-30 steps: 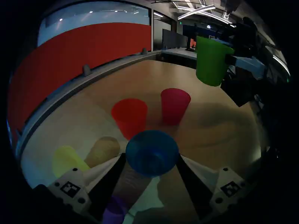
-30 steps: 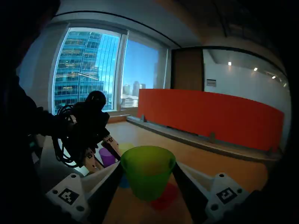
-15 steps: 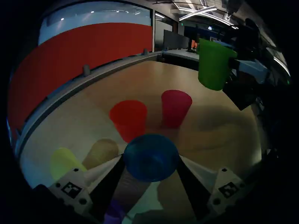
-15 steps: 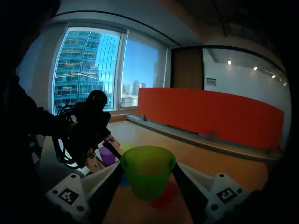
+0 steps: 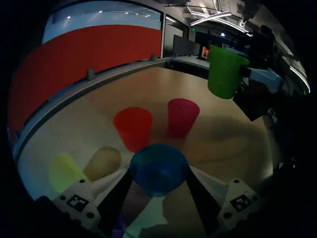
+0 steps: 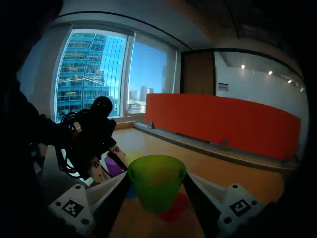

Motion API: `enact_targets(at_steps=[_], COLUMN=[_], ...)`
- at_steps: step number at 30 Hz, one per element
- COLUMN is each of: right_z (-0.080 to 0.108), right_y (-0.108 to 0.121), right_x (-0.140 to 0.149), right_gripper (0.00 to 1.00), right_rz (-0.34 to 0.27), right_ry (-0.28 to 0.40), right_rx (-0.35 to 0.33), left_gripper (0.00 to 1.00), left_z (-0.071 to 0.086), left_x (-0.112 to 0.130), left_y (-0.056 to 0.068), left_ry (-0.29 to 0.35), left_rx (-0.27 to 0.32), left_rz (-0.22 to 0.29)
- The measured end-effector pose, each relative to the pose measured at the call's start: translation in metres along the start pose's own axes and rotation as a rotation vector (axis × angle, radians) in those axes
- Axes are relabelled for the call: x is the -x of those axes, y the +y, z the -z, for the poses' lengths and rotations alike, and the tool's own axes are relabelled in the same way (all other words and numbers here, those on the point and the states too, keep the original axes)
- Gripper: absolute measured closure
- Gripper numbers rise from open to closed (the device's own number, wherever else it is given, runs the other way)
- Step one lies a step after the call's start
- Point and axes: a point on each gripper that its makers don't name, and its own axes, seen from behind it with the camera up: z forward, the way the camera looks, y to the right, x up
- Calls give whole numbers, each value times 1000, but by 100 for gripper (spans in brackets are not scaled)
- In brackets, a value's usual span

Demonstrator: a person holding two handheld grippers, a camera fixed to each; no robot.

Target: Pour water

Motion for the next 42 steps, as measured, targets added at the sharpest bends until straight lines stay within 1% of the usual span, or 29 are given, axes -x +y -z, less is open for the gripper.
enact_targets(at_steps=[8, 12, 20, 28, 35, 42], right_z=[1, 2, 3, 3, 3, 2], right_y=[-1, -2, -4, -8, -14, -20], right_x=[-3, -5, -7, -13, -18, -23], right_gripper=[8, 8, 8, 8, 8, 8], right_rz=[1, 2, 5, 16, 30, 36], right_ry=[-3, 0, -1, 1, 0, 0], right_rx=[2, 4, 5, 6, 1, -10], left_gripper=[13, 13, 13, 13, 13, 13], left_z=[13, 23, 49, 75, 97, 122], left_x=[-14, -27, -52, -71, -82, -96], left_y=[-1, -1, -10, -10, -14, -14], left_ry=[61, 119, 236, 330, 391, 457], left_rx=[-12, -17, -50, -72, -109, -125], left_rz=[4, 7, 23, 14, -2, 4])
